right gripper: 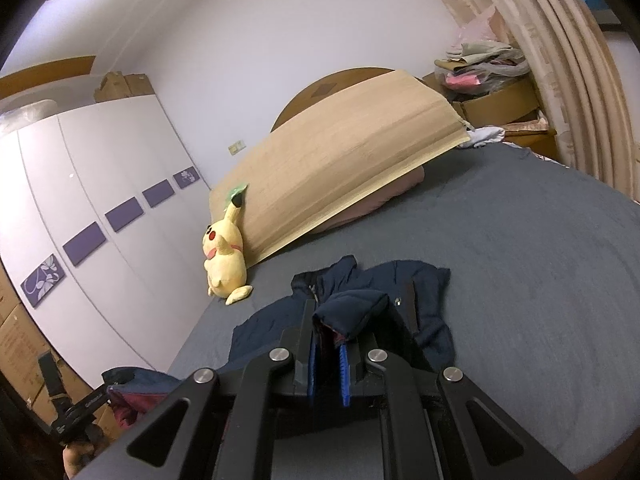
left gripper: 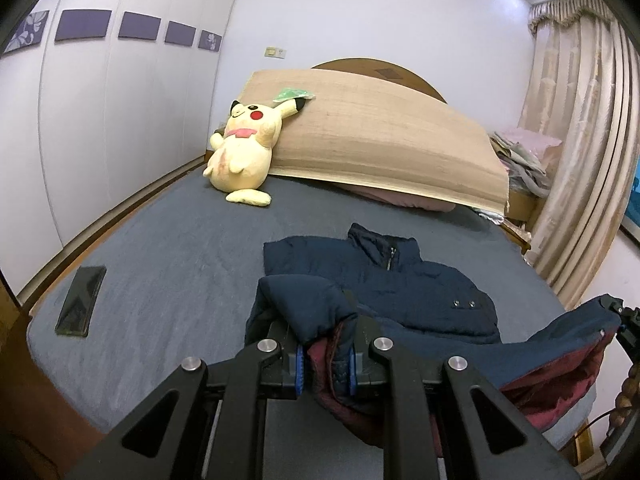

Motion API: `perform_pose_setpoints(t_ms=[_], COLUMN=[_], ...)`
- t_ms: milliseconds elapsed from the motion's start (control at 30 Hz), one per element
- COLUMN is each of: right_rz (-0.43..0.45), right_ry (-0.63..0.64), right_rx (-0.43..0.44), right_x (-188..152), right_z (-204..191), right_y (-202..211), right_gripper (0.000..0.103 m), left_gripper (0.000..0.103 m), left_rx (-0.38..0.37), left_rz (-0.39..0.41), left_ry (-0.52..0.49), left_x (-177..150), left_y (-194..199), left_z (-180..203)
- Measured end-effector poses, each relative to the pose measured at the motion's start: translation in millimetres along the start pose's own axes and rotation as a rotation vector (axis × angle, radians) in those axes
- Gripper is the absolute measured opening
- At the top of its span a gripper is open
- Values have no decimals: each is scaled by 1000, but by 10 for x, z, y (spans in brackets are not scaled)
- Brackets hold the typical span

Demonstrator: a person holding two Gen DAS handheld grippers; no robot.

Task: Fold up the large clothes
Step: 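Keep carrying the hem with both tools across the body toward the collar, then lower the held hem onto the collar with both tools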

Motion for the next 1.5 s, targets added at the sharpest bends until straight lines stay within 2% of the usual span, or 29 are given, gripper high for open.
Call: perform_pose_setpoints(t_ms=[500, 833, 1500], right_rz=[-53, -80, -125], right_ry=[-18, -14, 34], right_rx=[-68, -84, -97], right_x=[297, 361, 654], right_z=[237, 324, 309], right_y=[-881, -1193, -1825], right_gripper=[9, 9, 9], left_gripper=[16, 16, 16], left_rx=[73, 123, 136], left_rz=[-33, -61, -108], left_ry=[-21, -27, -11], left_x=[307, 361, 594], left_y=[-798, -1145, -1752], left_z=[229, 214, 203])
Point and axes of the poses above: each gripper's, at about its wrist camera, not at the fingertips, and y roughly against the way its jaws point, z to its right, x to its top, the point moved 2 cm from there along -y, roughly the way its jaws point, and after that the axes turned 9 degrees about y, right-handed, at the moved point
